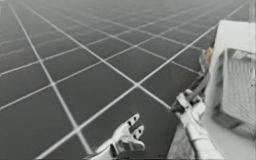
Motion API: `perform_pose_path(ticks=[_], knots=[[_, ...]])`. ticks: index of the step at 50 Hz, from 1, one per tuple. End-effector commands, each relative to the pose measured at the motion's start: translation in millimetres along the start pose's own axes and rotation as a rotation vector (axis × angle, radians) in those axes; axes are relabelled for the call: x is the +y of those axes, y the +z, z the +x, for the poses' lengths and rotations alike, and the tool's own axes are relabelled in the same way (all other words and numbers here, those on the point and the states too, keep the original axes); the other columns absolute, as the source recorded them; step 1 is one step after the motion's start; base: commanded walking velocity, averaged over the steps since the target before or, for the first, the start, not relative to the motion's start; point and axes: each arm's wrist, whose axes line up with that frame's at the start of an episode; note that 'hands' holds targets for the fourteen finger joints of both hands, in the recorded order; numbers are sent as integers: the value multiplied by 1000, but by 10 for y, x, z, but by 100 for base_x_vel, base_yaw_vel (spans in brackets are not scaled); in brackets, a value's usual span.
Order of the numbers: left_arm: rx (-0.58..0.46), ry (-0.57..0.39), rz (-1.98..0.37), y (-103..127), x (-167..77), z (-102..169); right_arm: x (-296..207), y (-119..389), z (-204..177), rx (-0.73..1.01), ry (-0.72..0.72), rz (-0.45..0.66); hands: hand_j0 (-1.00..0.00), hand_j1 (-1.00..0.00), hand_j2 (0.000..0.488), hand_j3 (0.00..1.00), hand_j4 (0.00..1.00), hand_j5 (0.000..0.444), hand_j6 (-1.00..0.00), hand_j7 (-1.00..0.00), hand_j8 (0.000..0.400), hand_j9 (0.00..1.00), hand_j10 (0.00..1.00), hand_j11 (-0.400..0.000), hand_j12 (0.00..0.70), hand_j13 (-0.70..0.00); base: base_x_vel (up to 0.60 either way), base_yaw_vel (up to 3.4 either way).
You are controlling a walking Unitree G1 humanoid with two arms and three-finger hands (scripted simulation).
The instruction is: Pick up and drop off the object
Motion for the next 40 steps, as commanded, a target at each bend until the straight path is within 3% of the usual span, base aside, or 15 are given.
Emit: perform_pose_path(ticks=[1,40], knots=[[-23,-15,-7,13,6,-33,139,157,-71,-60,48,11,0,0,0,1000,1000,0,0,0,0,1000,1000,-400,0,-700,43,-31],[-23,-15,-7,13,6,-33,139,157,-71,-60,48,11,0,0,0,1000,1000,0,0,0,0,1000,1000,-400,0,-700,47,-18]])
